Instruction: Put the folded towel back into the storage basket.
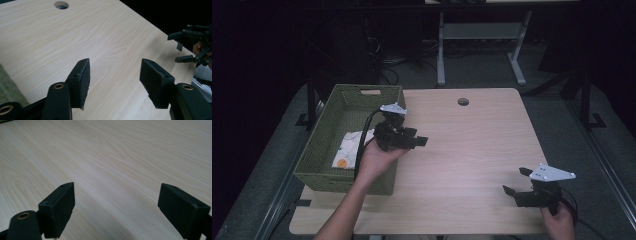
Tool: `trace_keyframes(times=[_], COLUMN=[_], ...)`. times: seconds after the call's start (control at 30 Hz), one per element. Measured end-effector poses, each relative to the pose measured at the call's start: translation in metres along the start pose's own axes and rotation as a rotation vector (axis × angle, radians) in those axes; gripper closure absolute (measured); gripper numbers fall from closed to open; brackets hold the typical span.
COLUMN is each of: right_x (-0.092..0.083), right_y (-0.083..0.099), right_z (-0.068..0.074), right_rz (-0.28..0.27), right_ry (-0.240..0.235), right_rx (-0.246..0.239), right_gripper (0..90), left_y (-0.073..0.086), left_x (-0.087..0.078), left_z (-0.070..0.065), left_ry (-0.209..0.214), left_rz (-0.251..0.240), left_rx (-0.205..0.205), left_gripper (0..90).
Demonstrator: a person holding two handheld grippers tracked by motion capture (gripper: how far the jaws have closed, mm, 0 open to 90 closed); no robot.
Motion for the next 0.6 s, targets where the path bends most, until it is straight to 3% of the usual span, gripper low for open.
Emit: trace_keyframes(times=[0.17,0.6], right_x=[0.001,0.001], right_y=[0.0,0.001], right_z=[0.0,-0.001], right_rz=[-0.002,0.0], right_ry=[-0.001,-0.008], right_rx=[0.001,-0.004], right_gripper=[13.9,13.9], left_y=[0.002,0.004], left_x=[0.012,0.044], left_z=[-0.008,-0.035], left_ry=[0.013,0.034], left_rz=[0.029,0.034], left_rx=[0.017,0.056], left_gripper=[42.2,41.7])
Point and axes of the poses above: each handheld gripper's, and its own axes: x roughly forward along the jaws, y roughly out of its underside, z roughly to its left, the point moved 10 cm from there along x, roughly forward along the jaws, and after that the axes turned 6 degrees about z, right-handed, at the moved point
